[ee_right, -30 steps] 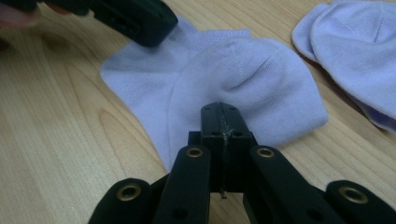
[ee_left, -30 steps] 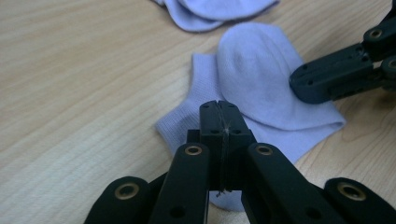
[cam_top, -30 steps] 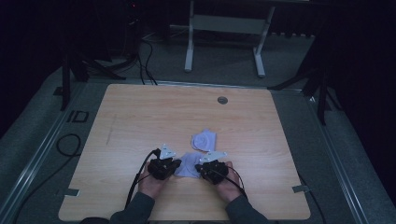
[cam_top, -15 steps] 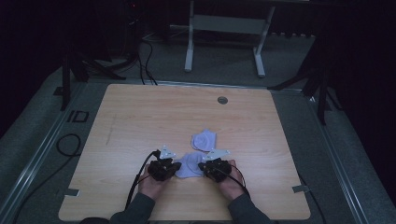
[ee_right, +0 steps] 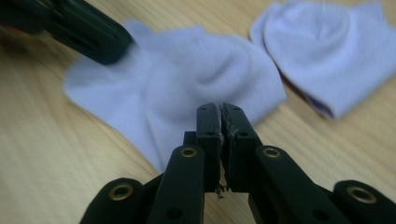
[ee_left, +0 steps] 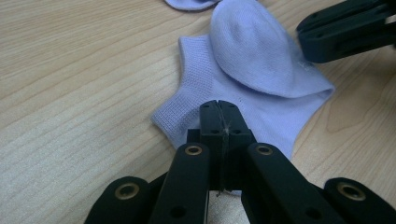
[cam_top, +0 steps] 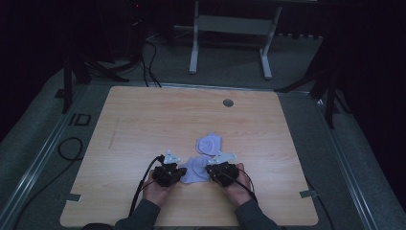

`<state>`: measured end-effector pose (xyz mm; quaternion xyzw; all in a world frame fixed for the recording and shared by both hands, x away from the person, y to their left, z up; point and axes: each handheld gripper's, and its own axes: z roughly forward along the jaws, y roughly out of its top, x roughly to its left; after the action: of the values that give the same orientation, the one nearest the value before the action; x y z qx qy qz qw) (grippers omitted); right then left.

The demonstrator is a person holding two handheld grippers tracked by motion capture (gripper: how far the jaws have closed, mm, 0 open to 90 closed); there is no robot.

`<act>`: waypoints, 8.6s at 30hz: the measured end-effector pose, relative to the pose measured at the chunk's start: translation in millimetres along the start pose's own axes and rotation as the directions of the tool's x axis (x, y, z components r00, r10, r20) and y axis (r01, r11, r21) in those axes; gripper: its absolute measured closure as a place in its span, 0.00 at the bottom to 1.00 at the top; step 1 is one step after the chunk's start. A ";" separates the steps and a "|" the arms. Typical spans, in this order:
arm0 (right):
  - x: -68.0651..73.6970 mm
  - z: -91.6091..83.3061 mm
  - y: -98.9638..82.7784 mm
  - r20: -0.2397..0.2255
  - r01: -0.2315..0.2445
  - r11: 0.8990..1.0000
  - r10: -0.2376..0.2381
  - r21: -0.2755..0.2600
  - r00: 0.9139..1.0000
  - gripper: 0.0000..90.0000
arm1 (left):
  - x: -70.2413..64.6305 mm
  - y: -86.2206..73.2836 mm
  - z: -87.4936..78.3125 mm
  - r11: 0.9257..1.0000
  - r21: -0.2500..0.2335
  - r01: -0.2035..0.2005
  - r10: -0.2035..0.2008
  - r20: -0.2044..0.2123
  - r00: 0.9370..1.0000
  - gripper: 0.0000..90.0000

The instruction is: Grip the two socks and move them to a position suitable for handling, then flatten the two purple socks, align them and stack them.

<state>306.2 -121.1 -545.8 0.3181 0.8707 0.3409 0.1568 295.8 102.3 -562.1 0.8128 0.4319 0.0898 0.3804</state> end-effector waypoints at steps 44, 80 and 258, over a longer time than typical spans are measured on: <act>-20.8 -22.2 -2.6 -0.025 -0.156 0.987 0.156 -0.023 0.988 0.97 | 1.6 -0.4 -0.1 1.000 -0.002 0.022 -0.022 0.004 1.000 1.00; -40.3 4.6 56.5 0.062 -0.086 0.996 0.085 0.013 0.994 0.89 | 2.3 0.2 1.4 1.000 -0.013 0.005 -0.005 0.010 1.000 0.99; -92.1 -0.9 84.7 -0.114 -0.105 0.993 0.097 -0.062 0.989 0.94 | 1.7 1.7 3.6 1.000 -0.013 -0.007 0.007 0.023 1.000 0.97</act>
<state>412.5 -134.4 -481.3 0.3367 0.8487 0.3951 0.1014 299.6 101.1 -563.7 0.8129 0.4240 0.0846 0.3903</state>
